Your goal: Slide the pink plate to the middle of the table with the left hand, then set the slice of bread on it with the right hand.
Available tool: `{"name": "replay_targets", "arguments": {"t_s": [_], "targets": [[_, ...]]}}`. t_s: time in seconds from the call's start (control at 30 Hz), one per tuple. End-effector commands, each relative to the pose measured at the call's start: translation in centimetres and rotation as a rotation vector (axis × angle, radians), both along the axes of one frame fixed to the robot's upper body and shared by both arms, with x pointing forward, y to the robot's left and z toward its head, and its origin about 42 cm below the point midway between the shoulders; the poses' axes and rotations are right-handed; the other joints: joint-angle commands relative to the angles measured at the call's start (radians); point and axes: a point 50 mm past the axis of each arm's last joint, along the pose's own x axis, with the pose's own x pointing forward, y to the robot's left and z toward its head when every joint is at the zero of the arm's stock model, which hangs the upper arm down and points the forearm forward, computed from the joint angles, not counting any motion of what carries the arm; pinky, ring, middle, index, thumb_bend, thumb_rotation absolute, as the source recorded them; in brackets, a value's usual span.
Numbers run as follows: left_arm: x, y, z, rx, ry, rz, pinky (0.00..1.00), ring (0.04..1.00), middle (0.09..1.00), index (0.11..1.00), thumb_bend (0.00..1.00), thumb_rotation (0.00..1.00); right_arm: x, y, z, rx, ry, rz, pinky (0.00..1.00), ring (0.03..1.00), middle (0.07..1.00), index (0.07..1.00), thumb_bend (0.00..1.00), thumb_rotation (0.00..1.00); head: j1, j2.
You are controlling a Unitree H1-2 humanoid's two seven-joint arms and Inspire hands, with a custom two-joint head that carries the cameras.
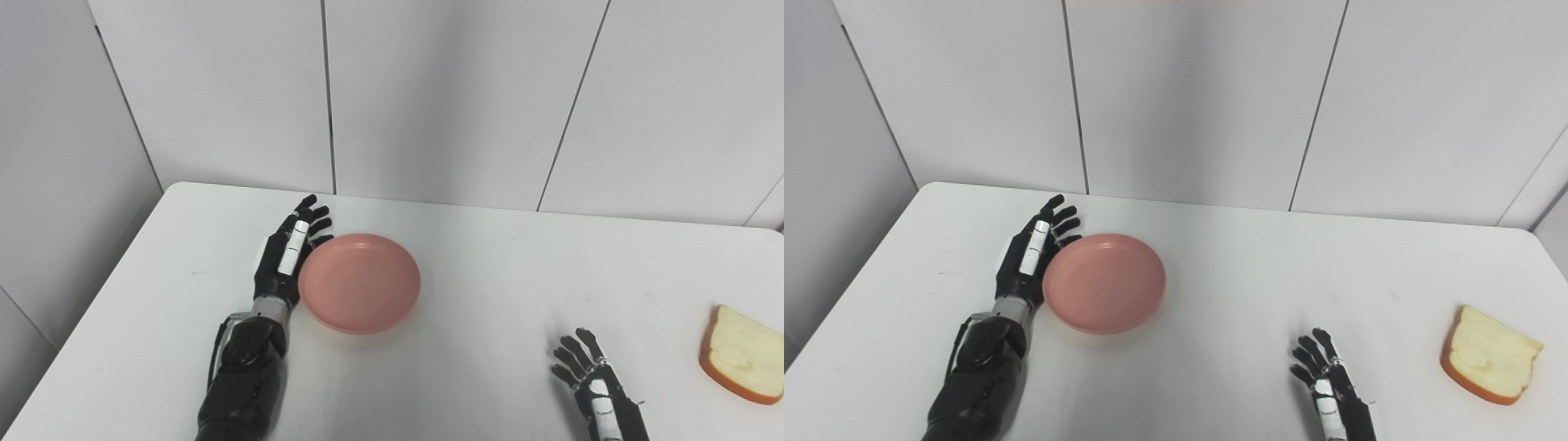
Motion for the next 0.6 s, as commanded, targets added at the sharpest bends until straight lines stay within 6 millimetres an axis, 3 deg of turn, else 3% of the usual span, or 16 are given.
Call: {"name": "replay_targets", "arguments": {"t_s": [0.0,0.57], "targets": [[0.5,-1.4,0.3,-0.004,0.007,-0.031,0.72,0.807,0.815,0.845,0.87,0.75,-0.4,0.6,0.0,0.013,0.008,-0.008,0.84,0.863,0.879,0.914,0.78,0.87,-0.002,0.002],[0.2,-5.3,-0.8,-0.010,0.041,-0.135,0.69,0.803,0.814,0.825,0.88,0.76,0.1,4.4,0.8,-0.010,-0.005,0.004,0.82,0.860,0.877,0.920,0.72,0.86,-0.160,0.039]]}}
